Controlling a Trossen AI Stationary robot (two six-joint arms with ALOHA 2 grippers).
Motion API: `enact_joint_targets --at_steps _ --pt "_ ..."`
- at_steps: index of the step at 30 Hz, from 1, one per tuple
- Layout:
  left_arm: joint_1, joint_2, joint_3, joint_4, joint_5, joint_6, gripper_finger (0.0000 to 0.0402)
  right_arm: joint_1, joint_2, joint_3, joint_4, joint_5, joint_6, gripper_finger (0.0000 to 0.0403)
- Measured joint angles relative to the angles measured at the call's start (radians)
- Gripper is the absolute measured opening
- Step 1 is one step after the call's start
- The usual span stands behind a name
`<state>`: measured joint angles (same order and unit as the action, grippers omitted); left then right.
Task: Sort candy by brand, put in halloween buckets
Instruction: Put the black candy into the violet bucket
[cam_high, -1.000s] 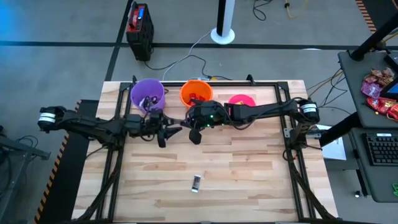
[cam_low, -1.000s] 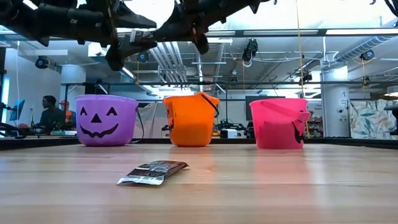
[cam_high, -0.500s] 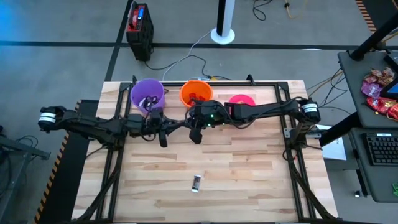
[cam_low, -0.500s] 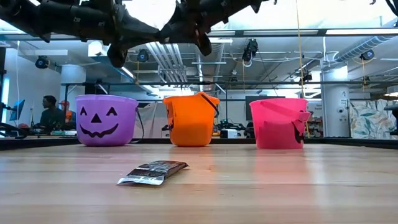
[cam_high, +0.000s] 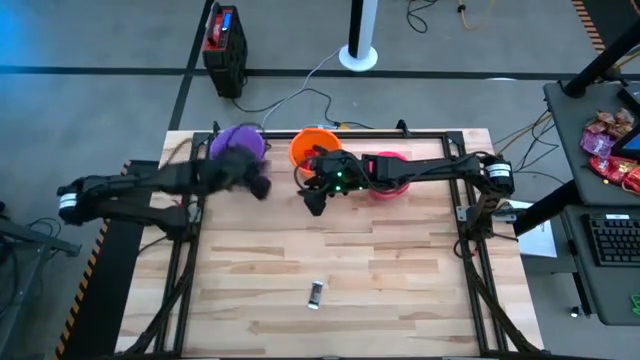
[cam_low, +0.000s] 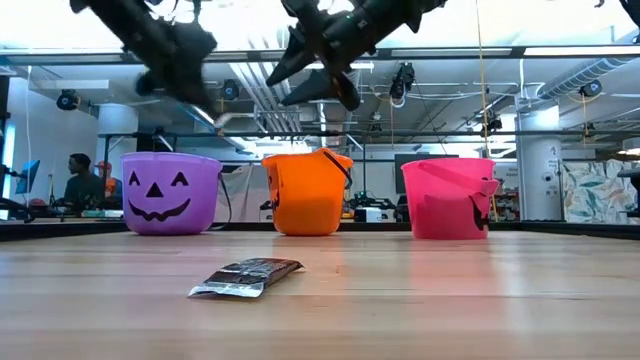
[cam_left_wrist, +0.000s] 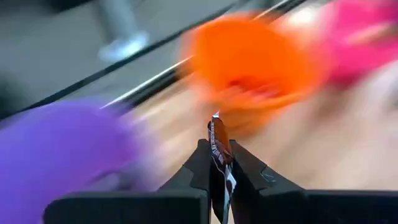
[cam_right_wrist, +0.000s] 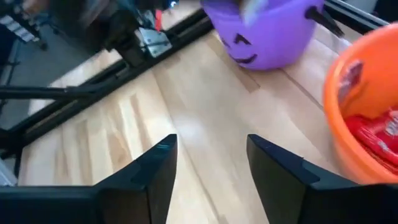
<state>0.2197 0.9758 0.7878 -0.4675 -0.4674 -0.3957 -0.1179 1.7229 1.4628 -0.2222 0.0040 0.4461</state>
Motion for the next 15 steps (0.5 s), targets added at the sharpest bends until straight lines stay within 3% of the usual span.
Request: enact_joint_targets --at_steps 3,6,12,15 --pt "0.143 0.019 0.155 -0.354 -0.019 0.028 0.0006 0.002 0.0 0.0 -0.031 -0.001 0.001 0.0192" --pt "0.302 0.042 0.247 -0.542 0.034 0.108 0.0006 0.009 0.0 0.0 -0.045 -0.002 0.001 0.0194" --pt "0.588 0.089 0.263 -0.504 0.339 0.304 0.0014 0.013 0.0 -0.001 -0.044 -0.004 0.001 0.0195" --pt "0.655 0.125 0.261 -0.495 0.388 0.314 0.0037 0.014 0.0 -0.001 -0.054 -0.005 0.007 0.0195"
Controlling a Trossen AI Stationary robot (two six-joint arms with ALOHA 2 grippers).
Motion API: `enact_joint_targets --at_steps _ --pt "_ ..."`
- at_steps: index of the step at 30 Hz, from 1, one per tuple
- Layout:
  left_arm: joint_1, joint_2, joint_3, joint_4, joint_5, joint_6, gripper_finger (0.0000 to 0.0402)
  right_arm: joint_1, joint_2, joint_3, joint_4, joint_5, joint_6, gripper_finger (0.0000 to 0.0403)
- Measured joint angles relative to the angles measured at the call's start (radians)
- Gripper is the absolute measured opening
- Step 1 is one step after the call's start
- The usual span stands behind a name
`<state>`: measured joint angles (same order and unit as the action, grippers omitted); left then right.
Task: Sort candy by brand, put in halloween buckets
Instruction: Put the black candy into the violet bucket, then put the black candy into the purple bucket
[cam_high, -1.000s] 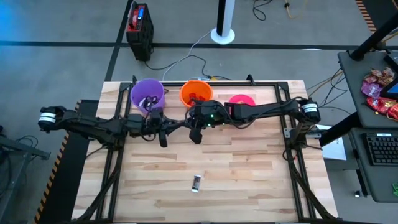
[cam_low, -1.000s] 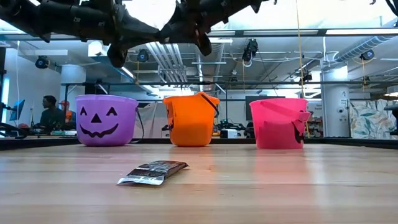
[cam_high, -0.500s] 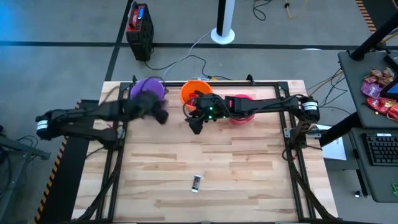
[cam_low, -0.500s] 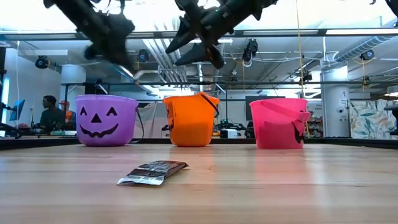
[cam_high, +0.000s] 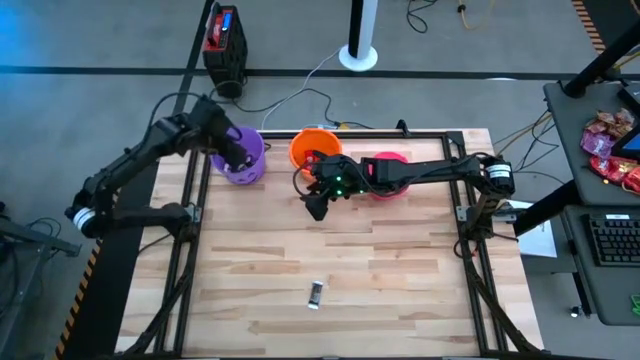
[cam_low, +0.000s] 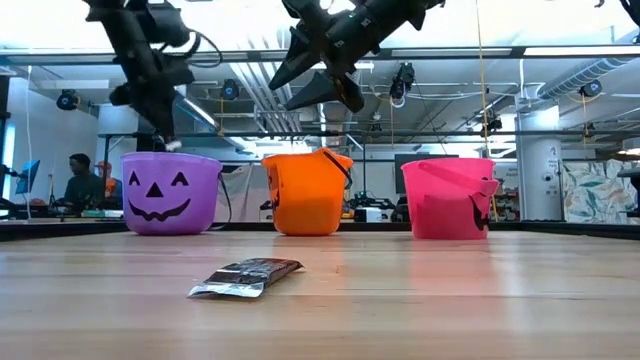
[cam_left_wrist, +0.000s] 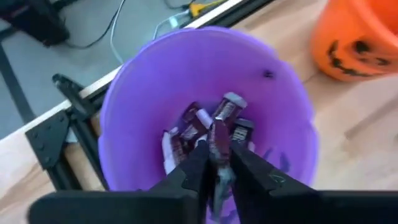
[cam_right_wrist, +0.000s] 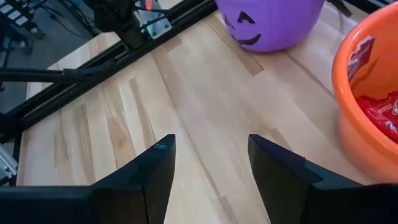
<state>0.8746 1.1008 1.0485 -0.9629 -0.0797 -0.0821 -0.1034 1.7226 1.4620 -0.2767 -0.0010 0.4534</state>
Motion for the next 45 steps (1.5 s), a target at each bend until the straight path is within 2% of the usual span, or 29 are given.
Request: enact_joint_targets --at_steps 9,13,16,19,21,24,28,33,37,40,45 --pt "0.017 0.085 -0.001 -0.005 -0.012 -0.004 0.0115 0.007 0.0 0.0 -0.051 -0.01 0.026 0.0196" --pt "0.011 0.082 -0.001 -0.004 -0.005 -0.005 0.0138 0.014 0.0 0.0 -0.096 -0.141 -0.021 0.0194" --pt "-0.012 0.046 -0.001 0.001 0.066 -0.039 0.0144 0.043 -0.002 0.0 -0.15 -0.243 -0.156 0.0189" --pt "-0.071 -0.007 -0.001 0.005 0.125 -0.098 0.0145 0.095 -0.002 -0.004 -0.222 -0.253 -0.358 0.0182" --pt "-0.139 -0.051 -0.001 0.018 0.142 -0.158 0.0146 0.135 -0.001 -0.011 -0.248 -0.253 -0.497 0.0179" --pt "-0.281 -0.113 -0.015 0.083 0.137 -0.286 0.0146 0.194 0.0 -0.022 -0.217 -0.253 -0.613 0.0179" --pt "-0.525 -0.176 -0.075 0.248 -0.015 -0.481 0.0146 0.25 0.0 -0.053 -0.146 -0.254 -0.742 0.0186" --pt "-0.853 -0.188 -0.13 0.425 -0.322 -0.674 0.0146 0.301 0.039 -0.124 -0.04 -0.253 -0.862 0.0197" --pt "-1.074 -0.158 -0.118 0.448 -0.572 -0.803 0.0143 0.335 0.117 -0.14 -0.004 -0.262 -0.941 0.0199" --pt "-1.188 -0.127 -0.086 0.45 -0.658 -0.89 0.0135 0.363 0.192 -0.114 0.018 -0.262 -0.996 0.0199" --pt "-1.3 -0.051 -0.012 0.455 -0.72 -0.959 0.0119 0.376 0.296 -0.052 0.016 -0.262 -0.957 0.0199"
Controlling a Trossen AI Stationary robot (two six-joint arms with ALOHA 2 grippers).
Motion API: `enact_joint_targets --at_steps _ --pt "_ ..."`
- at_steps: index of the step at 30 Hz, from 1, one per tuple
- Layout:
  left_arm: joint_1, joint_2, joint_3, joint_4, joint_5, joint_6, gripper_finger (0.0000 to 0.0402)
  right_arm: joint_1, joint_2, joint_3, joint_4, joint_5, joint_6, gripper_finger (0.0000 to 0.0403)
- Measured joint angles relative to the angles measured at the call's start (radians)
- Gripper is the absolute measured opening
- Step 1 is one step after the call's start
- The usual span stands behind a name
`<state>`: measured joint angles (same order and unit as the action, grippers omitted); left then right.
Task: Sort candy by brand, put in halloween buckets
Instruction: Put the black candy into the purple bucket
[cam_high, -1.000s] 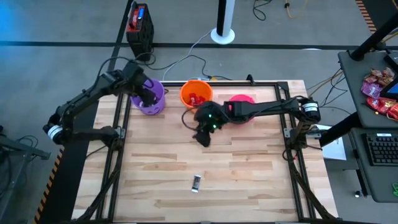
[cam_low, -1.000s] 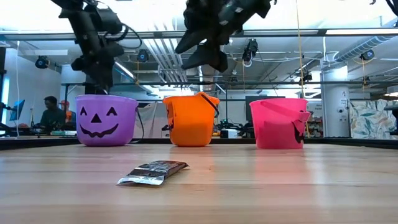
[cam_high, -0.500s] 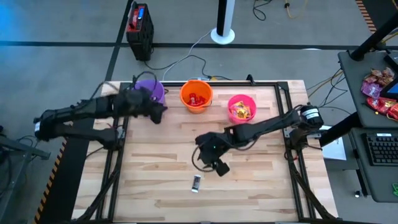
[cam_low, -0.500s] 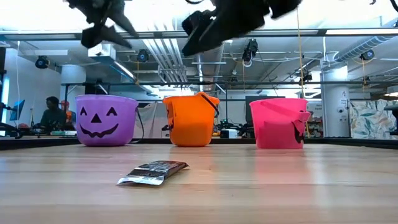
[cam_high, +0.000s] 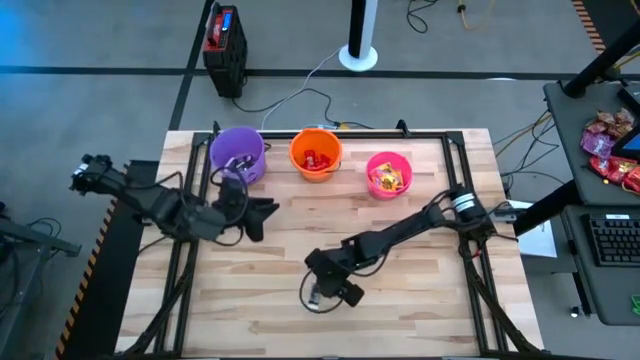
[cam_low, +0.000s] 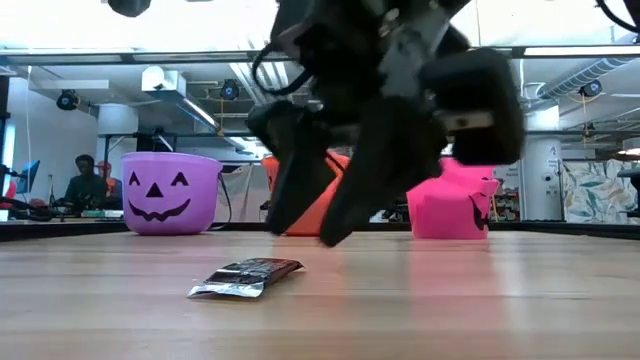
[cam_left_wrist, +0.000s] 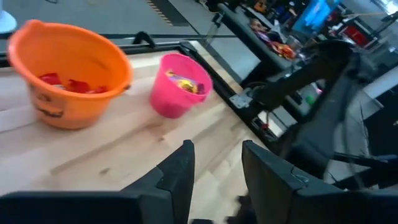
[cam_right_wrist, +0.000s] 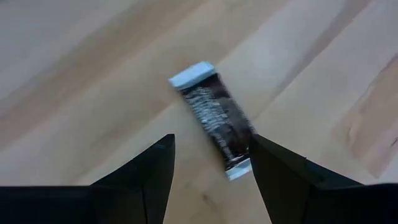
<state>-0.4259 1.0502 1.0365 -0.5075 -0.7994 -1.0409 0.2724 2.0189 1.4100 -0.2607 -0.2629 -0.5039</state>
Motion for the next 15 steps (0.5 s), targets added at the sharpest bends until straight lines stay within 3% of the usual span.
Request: enact_joint_targets --at_steps 10,15 --pt "-0.032 0.183 0.211 -0.019 -0.047 0.08 0.0107 -0.002 0.091 0.059 0.006 0.062 -0.019 0.0193" --pt "-0.031 0.27 0.359 -0.144 -0.082 0.139 0.0106 -0.002 0.122 0.061 0.014 0.054 -0.021 0.0167"
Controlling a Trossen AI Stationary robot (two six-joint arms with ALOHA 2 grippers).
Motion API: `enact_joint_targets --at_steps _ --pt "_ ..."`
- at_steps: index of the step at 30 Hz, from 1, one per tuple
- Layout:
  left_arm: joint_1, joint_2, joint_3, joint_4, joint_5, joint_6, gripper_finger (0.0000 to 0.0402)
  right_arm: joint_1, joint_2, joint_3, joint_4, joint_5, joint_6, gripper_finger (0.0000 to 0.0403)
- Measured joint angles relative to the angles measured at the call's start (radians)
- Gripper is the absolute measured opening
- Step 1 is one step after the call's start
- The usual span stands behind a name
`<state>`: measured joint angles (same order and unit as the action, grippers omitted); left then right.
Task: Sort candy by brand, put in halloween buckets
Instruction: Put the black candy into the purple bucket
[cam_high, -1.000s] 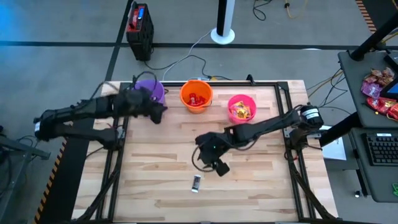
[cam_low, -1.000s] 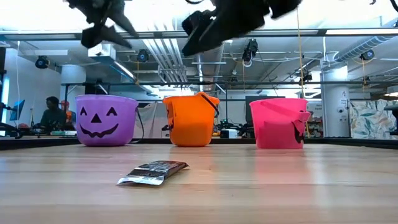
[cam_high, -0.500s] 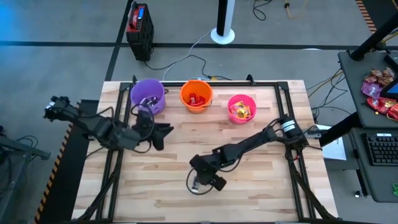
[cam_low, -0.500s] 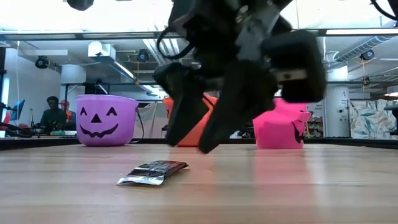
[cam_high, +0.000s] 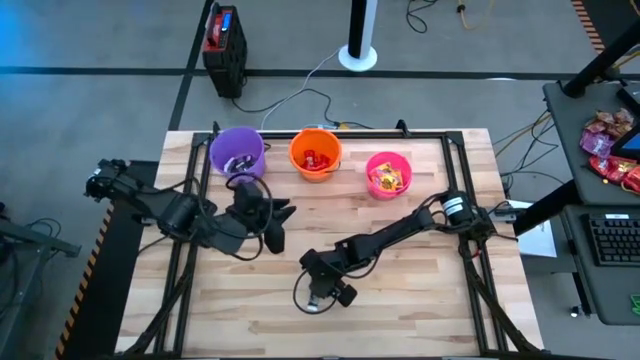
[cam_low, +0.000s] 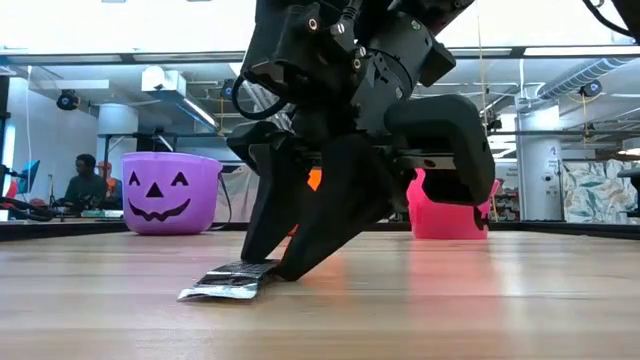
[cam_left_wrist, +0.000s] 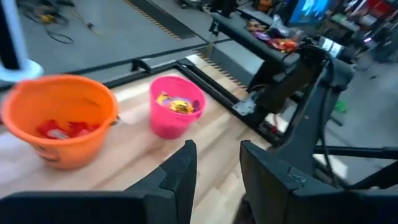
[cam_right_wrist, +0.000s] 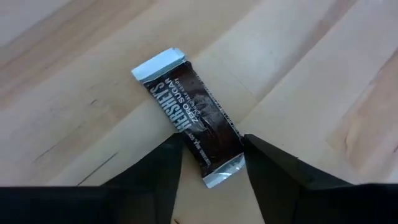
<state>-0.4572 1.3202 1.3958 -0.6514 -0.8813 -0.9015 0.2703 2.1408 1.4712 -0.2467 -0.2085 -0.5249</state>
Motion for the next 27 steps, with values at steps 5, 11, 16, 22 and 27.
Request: enact_joint_targets --at_steps 5,11,16,22,27 --pt "0.001 0.065 0.187 -0.266 -0.037 -0.009 0.0106 -0.003 0.01 0.0 -0.006 -0.001 0.04 0.0087" --pt "0.001 0.116 0.359 -0.57 -0.086 -0.08 0.0106 -0.024 -0.019 -0.004 -0.013 -0.019 0.121 0.0016" --pt "-0.004 0.129 0.388 -0.692 -0.067 -0.078 0.0106 -0.078 -0.082 -0.01 -0.064 -0.046 0.263 0.0009" --pt "-0.071 0.101 0.286 -0.609 0.028 0.09 0.0106 -0.198 -0.178 -0.017 -0.088 -0.339 0.453 0.0009" --pt "-0.109 0.005 0.098 -0.382 0.066 0.137 0.0102 -0.269 -0.255 -0.019 -0.075 -0.443 0.505 0.0009"
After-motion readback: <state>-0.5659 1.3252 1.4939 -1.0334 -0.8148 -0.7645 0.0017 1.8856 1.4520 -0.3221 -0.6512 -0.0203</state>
